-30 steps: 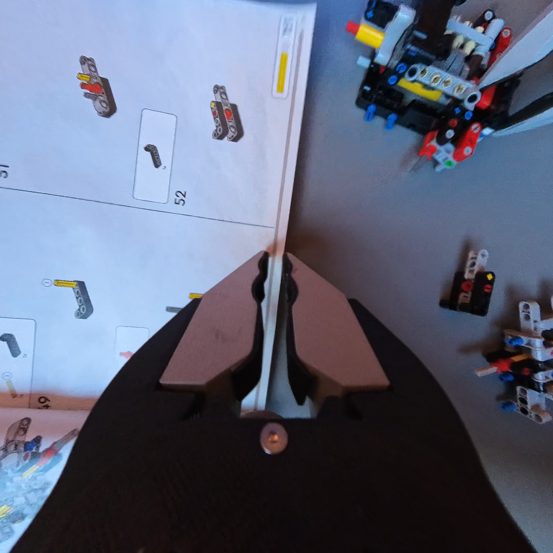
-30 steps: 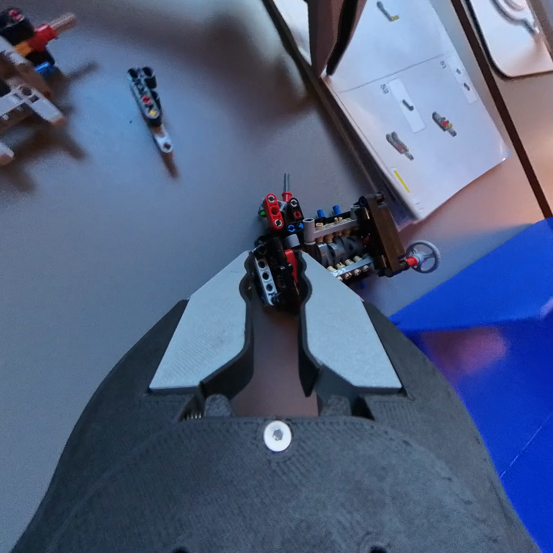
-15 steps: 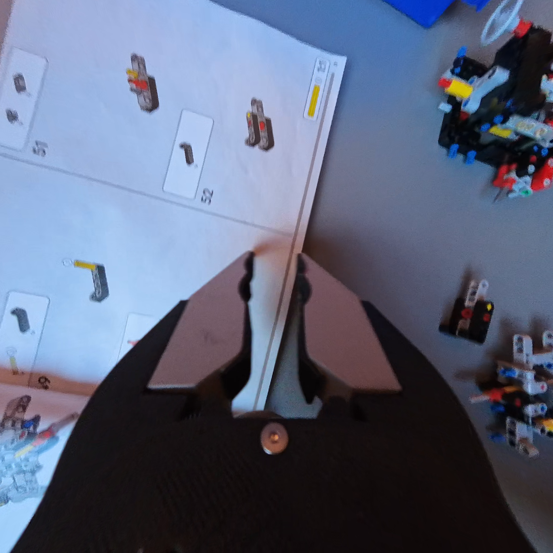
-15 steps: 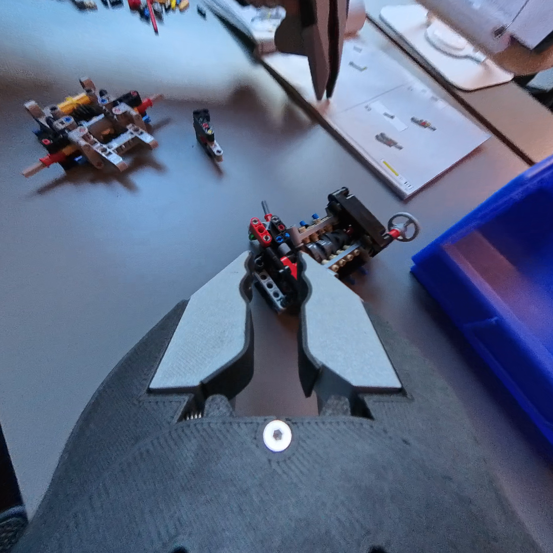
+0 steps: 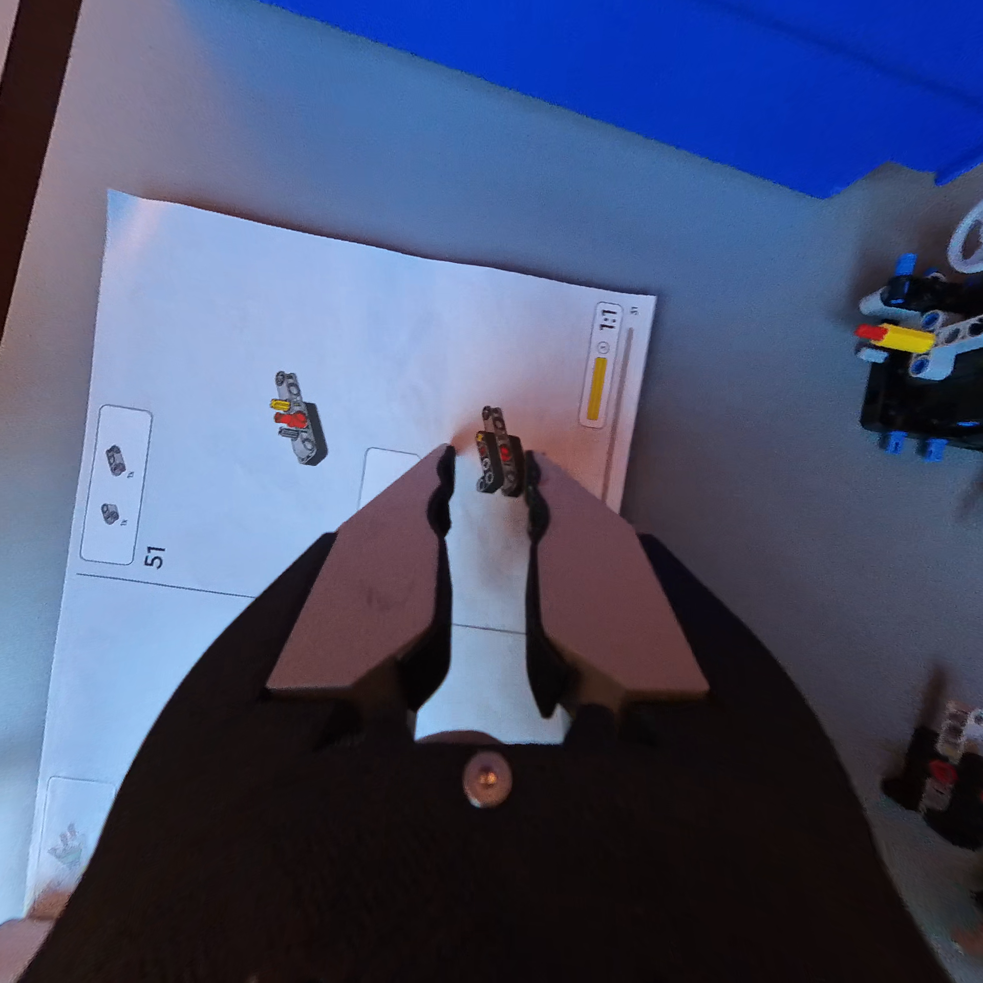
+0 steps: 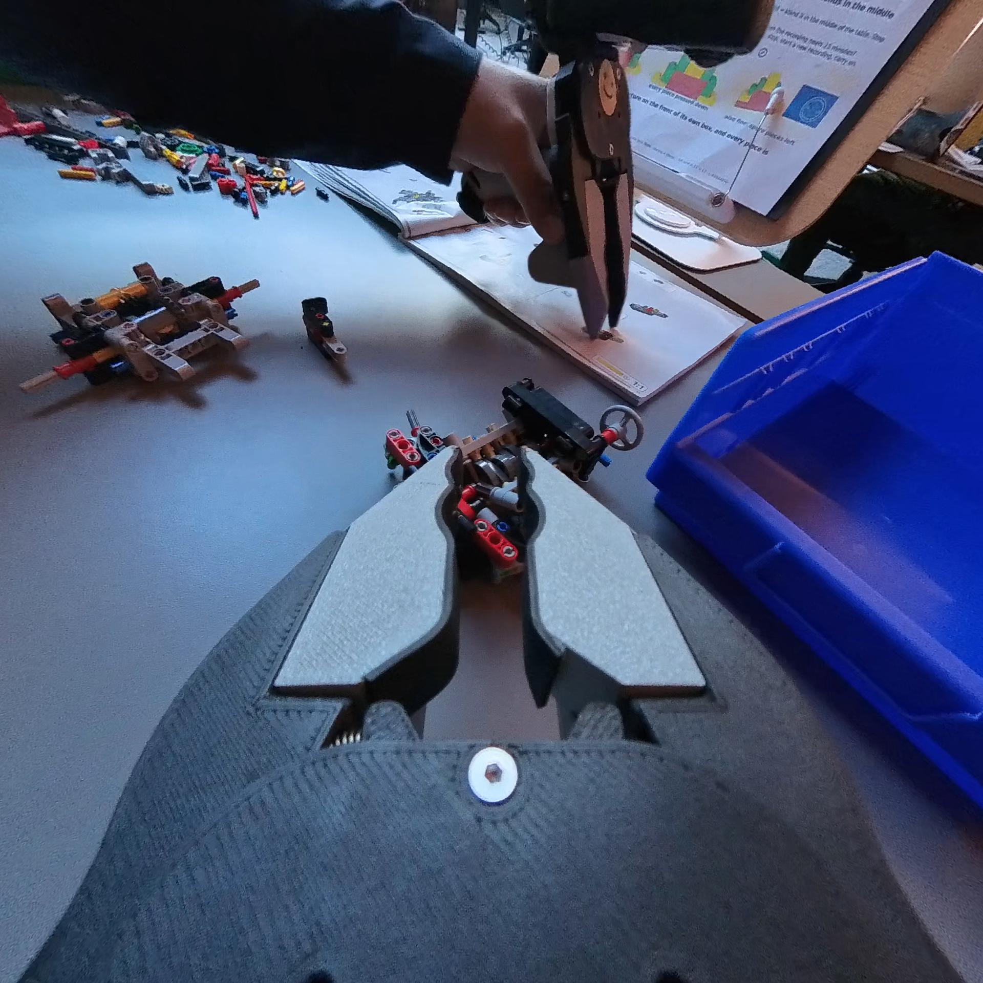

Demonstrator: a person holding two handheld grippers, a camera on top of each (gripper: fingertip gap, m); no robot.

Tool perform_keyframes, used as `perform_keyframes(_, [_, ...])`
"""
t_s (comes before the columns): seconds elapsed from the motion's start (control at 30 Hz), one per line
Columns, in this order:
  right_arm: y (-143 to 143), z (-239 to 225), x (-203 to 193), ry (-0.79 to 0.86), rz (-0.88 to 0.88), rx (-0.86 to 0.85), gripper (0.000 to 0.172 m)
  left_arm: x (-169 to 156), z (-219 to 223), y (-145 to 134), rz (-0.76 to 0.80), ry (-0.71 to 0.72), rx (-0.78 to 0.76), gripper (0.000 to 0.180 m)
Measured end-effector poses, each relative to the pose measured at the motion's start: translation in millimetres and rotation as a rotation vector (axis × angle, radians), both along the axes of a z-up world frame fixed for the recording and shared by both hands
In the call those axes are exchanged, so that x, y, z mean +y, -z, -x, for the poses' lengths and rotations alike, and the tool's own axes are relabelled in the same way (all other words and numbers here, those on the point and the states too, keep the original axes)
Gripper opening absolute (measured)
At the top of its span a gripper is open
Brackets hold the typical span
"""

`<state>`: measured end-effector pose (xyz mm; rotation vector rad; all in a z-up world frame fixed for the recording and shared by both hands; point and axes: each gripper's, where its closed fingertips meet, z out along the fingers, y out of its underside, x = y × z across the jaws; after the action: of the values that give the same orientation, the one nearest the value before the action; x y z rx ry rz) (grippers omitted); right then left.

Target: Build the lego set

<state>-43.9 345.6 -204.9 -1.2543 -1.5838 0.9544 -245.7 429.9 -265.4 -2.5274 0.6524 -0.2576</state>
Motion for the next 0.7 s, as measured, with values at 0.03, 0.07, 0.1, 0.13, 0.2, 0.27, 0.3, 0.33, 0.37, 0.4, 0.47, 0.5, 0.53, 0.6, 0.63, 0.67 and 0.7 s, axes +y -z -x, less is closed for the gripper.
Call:
perform_keyframes(0.03, [0, 0, -1, -0.001, -0.005, -0.001, 0.016, 1, 3, 0, -0.014, -0.01, -0.003, 0.017])
perform_keyframes(0.07, [0, 0, -1, -0.002, -0.01, -0.001, 0.016, 2, 3, 0, -0.02, -0.013, -0.01, 0.016])
perform_keyframes(0.1, [0, 0, -2, -0.003, -0.014, -0.001, 0.016, 0, 1, -1, -0.009, -0.018, -0.032, 0.021])
perform_keyframes(0.13, [0, -1, -2, -0.005, -0.016, -0.002, 0.016, -2, -8, -3, 0.016, -0.022, -0.092, 0.045])
perform_keyframes(0.2, [0, -1, -3, -0.007, -0.016, -0.001, 0.016, -5, -30, -12, 0.068, -0.012, -0.226, 0.08])
perform_keyframes(0.27, [0, -1, -4, -0.009, -0.013, 0.0, 0.015, -1, -34, -12, 0.032, 0.012, -0.162, 0.079])
perform_keyframes(0.3, [0, -1, -4, -0.009, -0.011, -0.001, 0.015, 2, -30, -10, 0.005, 0.029, -0.077, 0.076])
perform_keyframes(0.33, [0, -1, -3, -0.008, -0.01, -0.001, 0.015, 4, -27, -8, -0.02, 0.046, -0.008, 0.072])
perform_keyframes(0.37, [0, -1, -3, -0.007, -0.01, -0.001, 0.015, 5, -26, -6, -0.035, 0.055, 0.037, 0.069])
perform_keyframes(0.4, [0, -1, -3, -0.005, -0.01, 0.001, 0.015, 7, -26, -5, -0.043, 0.056, 0.063, 0.07])
perform_keyframes(0.47, [-1, -2, -3, -0.003, -0.009, 0.004, 0.015, 9, -26, -2, -0.053, 0.047, 0.1, 0.082])
perform_keyframes(0.5, [-1, -2, -3, -0.003, -0.007, 0.005, 0.015, 10, -26, -2, -0.061, 0.044, 0.113, 0.085])
perform_keyframes(0.53, [-1, -2, -3, -0.003, -0.005, 0.006, 0.015, 11, -26, -3, -0.072, 0.042, 0.115, 0.088])
perform_keyframes(0.6, [-1, -2, -4, -0.004, -0.003, 0.005, 0.015, 14, -29, -6, -0.093, 0.033, 0.101, 0.09])
perform_keyframes(0.63, [-1, -2, -4, -0.005, -0.003, 0.005, 0.015, 16, -30, -8, -0.102, 0.027, 0.095, 0.09])
perform_keyframes(0.67, [-1, -2, -4, -0.004, -0.005, 0.005, 0.015, 19, -31, -10, -0.111, 0.023, 0.097, 0.091])
perform_keyframes(0.7, [-1, -2, -4, -0.005, -0.007, 0.003, 0.015, 22, -33, -11, -0.117, 0.021, 0.1, 0.092])
